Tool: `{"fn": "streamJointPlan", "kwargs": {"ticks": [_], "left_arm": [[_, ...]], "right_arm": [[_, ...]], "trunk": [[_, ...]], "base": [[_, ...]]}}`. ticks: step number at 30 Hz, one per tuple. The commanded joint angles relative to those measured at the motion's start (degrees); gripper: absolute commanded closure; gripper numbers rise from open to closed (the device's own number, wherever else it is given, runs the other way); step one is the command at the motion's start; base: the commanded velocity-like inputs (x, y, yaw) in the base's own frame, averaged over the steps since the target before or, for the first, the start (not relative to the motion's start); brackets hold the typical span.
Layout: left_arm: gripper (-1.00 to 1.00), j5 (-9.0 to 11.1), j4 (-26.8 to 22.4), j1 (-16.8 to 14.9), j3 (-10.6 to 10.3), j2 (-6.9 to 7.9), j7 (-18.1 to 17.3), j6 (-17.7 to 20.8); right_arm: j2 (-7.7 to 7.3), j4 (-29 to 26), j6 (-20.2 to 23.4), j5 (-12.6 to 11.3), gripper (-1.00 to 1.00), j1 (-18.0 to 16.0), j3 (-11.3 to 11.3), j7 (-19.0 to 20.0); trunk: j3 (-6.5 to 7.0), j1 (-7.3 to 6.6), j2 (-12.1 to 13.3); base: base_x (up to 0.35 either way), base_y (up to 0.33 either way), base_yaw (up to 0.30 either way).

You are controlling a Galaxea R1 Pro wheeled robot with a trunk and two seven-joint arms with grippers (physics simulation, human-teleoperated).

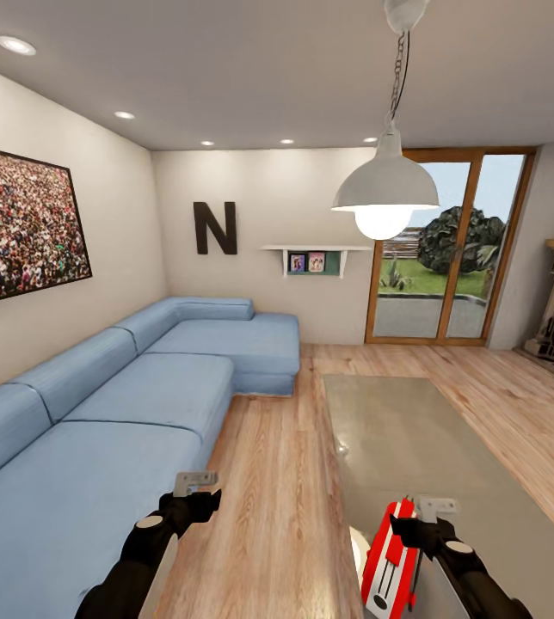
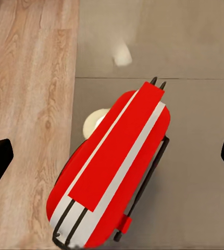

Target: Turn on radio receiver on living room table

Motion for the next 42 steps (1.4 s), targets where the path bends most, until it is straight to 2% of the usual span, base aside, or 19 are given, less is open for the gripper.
{"fn": "streamJointPlan", "kwargs": {"ticks": [1, 7, 12, 13, 18, 25, 42], "left_arm": [[-1.00, 0.00, 0.00, 0.00, 0.00, 0.00, 0.00, 0.00], [-1.00, 0.00, 0.00, 0.00, 0.02, 0.00, -0.04, -0.13], [-1.00, 0.00, 0.00, -0.01, 0.39, 0.07, -0.15, -0.32], [-1.00, 0.04, -0.05, 0.00, 0.52, 0.08, -0.17, -0.34], [-1.00, 0.19, -0.08, -0.01, 0.50, 0.02, -0.23, -0.40], [-1.00, 0.09, -0.09, 0.00, 0.13, -0.06, -0.11, -0.35], [-1.00, 0.13, -0.09, -0.02, 0.31, -0.09, -0.43, 0.16]], "right_arm": [[0.00, -0.02, 0.72, 0.04, -1.00, 0.00, 0.01, 0.01], [-0.01, -2.52, 15.80, 0.50, -1.00, -1.24, 0.40, 0.18], [0.00, -4.21, 19.28, 0.47, -1.00, -5.36, 0.46, 0.12], [0.00, -4.54, 20.25, 0.47, -1.00, -7.55, 0.47, 0.12], [0.11, -5.54, 24.39, 0.38, -1.00, -11.51, 0.47, 0.58], [1.98, -3.85, 26.13, 0.05, -1.00, -12.71, 0.47, 1.01], [1.69, -2.11, 27.58, 0.11, -1.00, -12.76, -0.64, 0.99]], "trunk": [[0.00, 0.00, 0.00], [0.00, 0.00, 0.00], [0.00, 0.00, 0.00], [0.00, 0.00, 0.00], [0.00, 0.00, 0.00], [0.00, 0.00, 0.00], [0.00, 0.00, 0.00]], "base": [[0.000, 0.000, 0.000], [0.000, 0.000, 0.000], [0.000, 0.000, 0.000], [0.000, 0.000, 0.000], [0.000, 0.000, 0.000], [0.000, 0.000, 0.000], [0.000, 0.000, 0.000]]}}
